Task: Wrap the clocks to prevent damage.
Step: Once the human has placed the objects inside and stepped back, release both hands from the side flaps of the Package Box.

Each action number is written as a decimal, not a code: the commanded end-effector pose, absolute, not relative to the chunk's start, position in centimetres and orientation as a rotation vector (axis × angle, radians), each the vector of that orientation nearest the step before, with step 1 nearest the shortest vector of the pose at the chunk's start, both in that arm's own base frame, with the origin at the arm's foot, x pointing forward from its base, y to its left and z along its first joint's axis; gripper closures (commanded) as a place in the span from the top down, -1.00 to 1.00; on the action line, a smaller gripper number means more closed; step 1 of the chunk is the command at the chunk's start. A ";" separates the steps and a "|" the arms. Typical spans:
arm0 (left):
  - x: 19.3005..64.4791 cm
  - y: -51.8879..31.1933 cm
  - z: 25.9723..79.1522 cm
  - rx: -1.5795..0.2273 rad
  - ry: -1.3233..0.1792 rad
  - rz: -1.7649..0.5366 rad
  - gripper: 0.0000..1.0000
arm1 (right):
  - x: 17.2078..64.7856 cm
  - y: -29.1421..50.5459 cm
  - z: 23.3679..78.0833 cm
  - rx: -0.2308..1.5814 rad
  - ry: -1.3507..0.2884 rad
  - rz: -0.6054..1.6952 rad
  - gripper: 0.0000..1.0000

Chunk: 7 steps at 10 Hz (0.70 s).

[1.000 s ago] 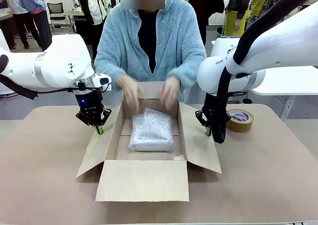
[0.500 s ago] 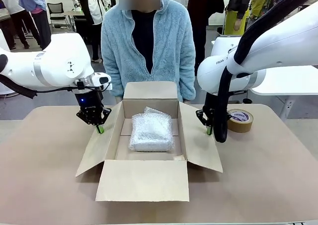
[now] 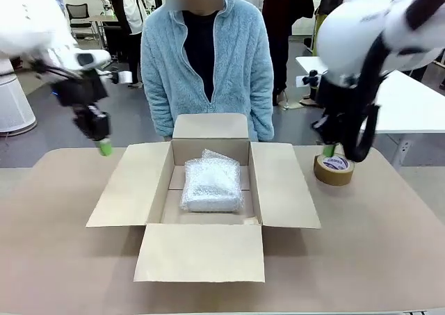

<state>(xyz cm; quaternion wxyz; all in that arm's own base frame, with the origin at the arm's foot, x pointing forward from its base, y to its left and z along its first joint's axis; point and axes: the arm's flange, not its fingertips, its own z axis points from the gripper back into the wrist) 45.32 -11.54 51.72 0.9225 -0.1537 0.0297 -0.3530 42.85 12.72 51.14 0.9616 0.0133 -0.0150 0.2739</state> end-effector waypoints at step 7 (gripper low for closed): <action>43.4 -8.0 54.3 -0.214 0.070 -0.793 -0.98 | 38.8 8.4 53.8 0.041 -0.019 0.645 -0.98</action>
